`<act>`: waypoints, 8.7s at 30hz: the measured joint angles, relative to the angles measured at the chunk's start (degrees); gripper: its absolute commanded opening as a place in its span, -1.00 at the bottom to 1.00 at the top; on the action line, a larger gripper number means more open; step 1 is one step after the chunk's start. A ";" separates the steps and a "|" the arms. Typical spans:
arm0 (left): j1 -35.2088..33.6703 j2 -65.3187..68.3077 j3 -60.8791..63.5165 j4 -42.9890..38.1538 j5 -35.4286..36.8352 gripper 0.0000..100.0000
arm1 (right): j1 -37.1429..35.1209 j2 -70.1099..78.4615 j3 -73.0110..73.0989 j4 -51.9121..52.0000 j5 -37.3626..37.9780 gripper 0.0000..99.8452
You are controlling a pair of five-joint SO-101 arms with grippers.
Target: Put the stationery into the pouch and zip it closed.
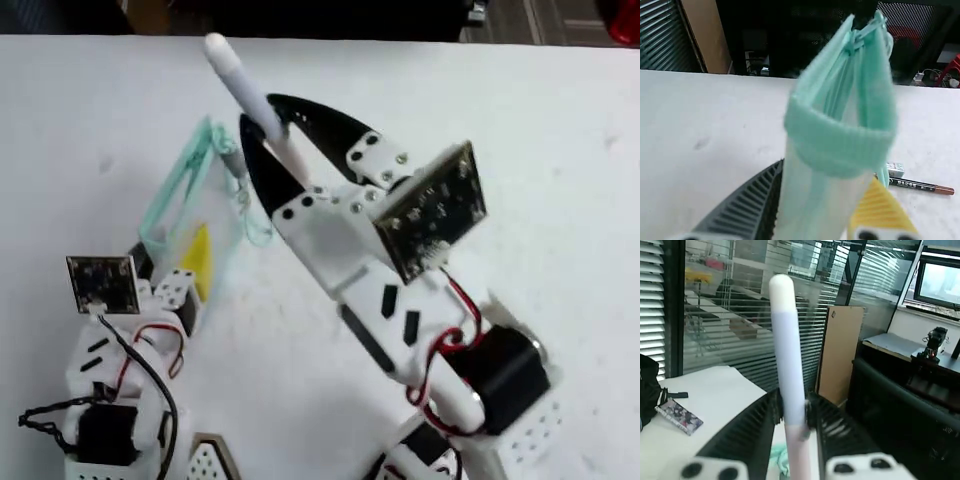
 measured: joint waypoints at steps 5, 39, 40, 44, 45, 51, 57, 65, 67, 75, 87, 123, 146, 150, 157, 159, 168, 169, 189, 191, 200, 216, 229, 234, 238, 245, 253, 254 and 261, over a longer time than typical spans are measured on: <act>2.37 0.00 0.00 0.00 0.00 -0.59 | -4.40 3.16 0.00 -3.52 -0.09 -0.96; 2.81 0.09 0.00 0.00 0.00 -0.59 | -8.09 21.10 1.49 -6.86 -13.80 -0.97; 2.81 0.09 0.00 0.00 0.00 -0.59 | -7.74 20.48 2.46 -6.86 -13.80 -0.97; 2.81 0.09 0.00 0.00 0.00 -0.59 | -7.56 16.88 7.82 -6.86 -13.63 -0.92; 2.81 0.09 0.00 0.00 0.00 -0.59 | -7.56 16.00 8.88 -6.77 -12.84 -0.85; 2.81 0.09 0.00 0.00 0.00 -0.59 | -7.56 10.55 9.85 -0.97 -9.67 -0.52; 2.81 0.18 0.00 0.00 0.00 -0.59 | -6.86 7.21 9.85 -0.18 -9.67 -0.55; 2.81 0.18 0.00 0.00 0.00 -0.59 | -2.29 6.77 9.85 0.00 -9.67 -0.55; 2.81 0.18 0.00 0.00 0.00 -0.59 | 0.97 6.77 9.85 0.35 -9.67 -0.55; 2.81 0.18 0.00 0.00 0.00 -0.59 | 13.19 10.02 9.85 3.60 -9.67 -0.55; 2.81 0.18 0.00 0.00 0.00 -0.59 | 20.66 28.84 8.53 10.73 3.78 -0.55; 2.81 0.18 0.00 0.00 0.00 -0.59 | 23.12 83.43 -21.10 19.25 12.75 -0.80; 2.81 0.18 0.00 0.00 0.00 -0.59 | 23.38 78.95 -21.89 34.29 29.19 -0.97; 2.81 0.18 0.00 0.00 0.00 -0.59 | 23.38 72.09 -21.89 37.01 29.45 -0.97; 2.81 0.18 0.00 0.00 0.00 -0.59 | 23.74 56.26 -21.89 37.63 22.95 -0.97; 2.81 0.18 0.00 0.00 0.00 -0.59 | 23.65 51.43 -21.89 37.63 20.75 -0.97; 2.81 0.18 0.00 0.18 0.00 -0.59 | 23.65 36.75 -21.89 37.63 12.04 -0.97; 2.81 0.00 0.00 0.53 0.00 -0.59 | 23.56 35.69 -21.89 37.63 11.16 -0.97; 3.08 0.09 0.00 1.05 0.00 -0.53 | 4.48 16.88 -21.89 16.97 -6.33 -0.97; 3.08 0.09 0.00 1.05 0.00 -0.52 | 1.67 16.88 -21.89 14.51 -6.33 -0.97; 3.08 0.09 0.00 1.05 0.00 -0.52 | -3.52 22.68 -21.89 12.40 -6.95 -0.97; 3.08 0.18 0.00 1.05 0.00 -0.52 | -11.34 27.87 -10.64 9.93 -7.30 -0.97; 3.25 0.18 0.00 1.05 0.00 -0.53 | -10.55 16.26 -0.44 9.23 -7.38 -0.97; 3.16 0.26 0.00 1.05 0.00 -0.53 | -10.73 13.89 5.27 8.88 -7.30 -0.97; 3.16 0.26 0.00 1.05 0.00 -0.53 | -10.73 11.96 9.23 6.59 -7.30 -0.96; 3.16 0.26 0.00 1.05 0.00 -0.53 | -10.73 10.99 10.64 5.27 -7.30 -0.30; 2.99 0.26 0.00 1.05 0.00 -0.53 | -6.33 10.90 2.73 11.08 -7.30 -0.45; 2.99 0.26 0.00 1.05 0.00 -0.53 | -4.40 10.90 1.76 11.08 -7.30 -0.46; 2.99 0.35 0.00 1.05 0.00 -0.53 | 13.19 14.59 -1.23 9.93 -7.30 -0.46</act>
